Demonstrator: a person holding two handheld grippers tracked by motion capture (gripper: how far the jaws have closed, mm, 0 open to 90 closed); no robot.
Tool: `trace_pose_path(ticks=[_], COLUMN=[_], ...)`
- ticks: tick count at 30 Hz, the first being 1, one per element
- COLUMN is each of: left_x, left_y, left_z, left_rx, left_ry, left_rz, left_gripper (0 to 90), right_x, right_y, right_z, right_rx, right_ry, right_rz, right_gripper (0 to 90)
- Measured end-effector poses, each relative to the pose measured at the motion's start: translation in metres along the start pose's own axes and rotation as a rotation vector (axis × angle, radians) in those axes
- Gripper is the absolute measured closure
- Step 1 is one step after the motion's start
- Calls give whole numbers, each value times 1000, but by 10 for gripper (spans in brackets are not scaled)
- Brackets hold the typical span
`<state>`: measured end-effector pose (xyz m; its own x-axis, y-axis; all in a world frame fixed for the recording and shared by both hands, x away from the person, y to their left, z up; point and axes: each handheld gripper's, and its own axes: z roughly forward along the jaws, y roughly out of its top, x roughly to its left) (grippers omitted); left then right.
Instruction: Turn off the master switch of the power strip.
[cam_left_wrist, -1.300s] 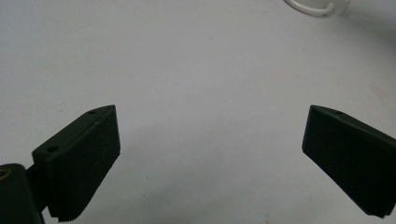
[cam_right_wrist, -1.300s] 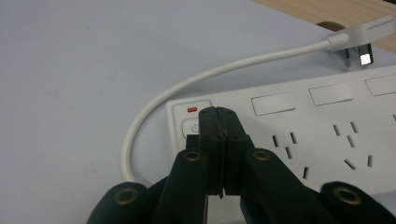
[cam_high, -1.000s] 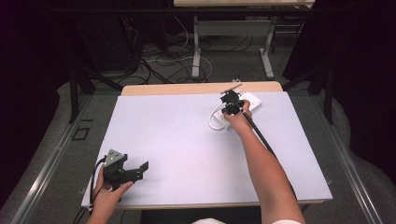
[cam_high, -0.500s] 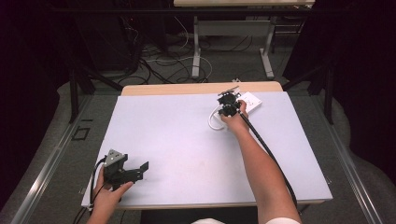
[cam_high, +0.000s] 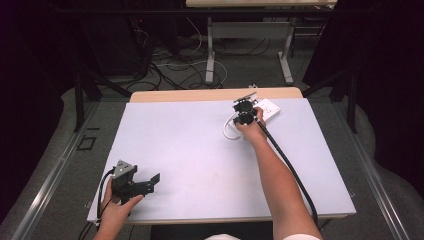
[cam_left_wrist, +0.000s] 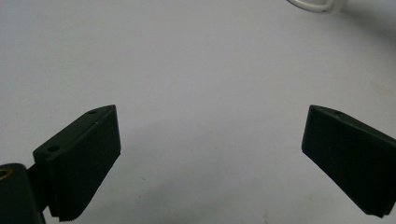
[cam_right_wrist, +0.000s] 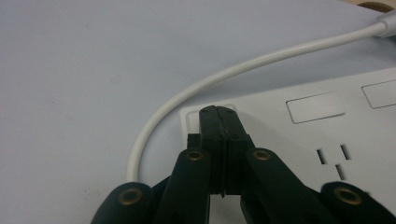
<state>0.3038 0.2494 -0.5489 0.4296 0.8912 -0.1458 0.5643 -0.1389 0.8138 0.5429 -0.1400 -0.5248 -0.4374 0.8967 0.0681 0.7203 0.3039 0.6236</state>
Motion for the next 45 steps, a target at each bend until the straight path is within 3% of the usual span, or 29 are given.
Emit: trace_pose_path(ticks=[1,6,8,10,17,30,35,37,45], left_x=[0,0,1,1,0,0,-1,-1,0], left_y=[0,0,0,0,0,0,0,0,0], left_z=[0,0,1,1,1,2,2,2,2], left_rx=[-1,-4,-7,-2,-1,-1,-1,-2,7], left_ry=[0,0,1,2,1,1,1,0,2], left_rz=[0,-2,-1,-1,4,-1,-4,-5,-1], left_gripper=[45,45,45,45,46,46,46,47,47], right_x=[2,7,8,9,10,4,3,4,0], right_y=[1,3,3,3,5,8,8,8,7], right_z=[0,-1,-2,-2,-6,-15,-16,-17,-20], right_rx=[-4,-4,4,3,-30,-15,-26,-17,-6], right_ry=[-7,-55,-55,-60,-53,-48,-25,-45,-29], right_rz=[-30,-61,-41,-61,-58,-60,-53,-54,-37], right_gripper=[900,889,843,797,735,634,565,549,422])
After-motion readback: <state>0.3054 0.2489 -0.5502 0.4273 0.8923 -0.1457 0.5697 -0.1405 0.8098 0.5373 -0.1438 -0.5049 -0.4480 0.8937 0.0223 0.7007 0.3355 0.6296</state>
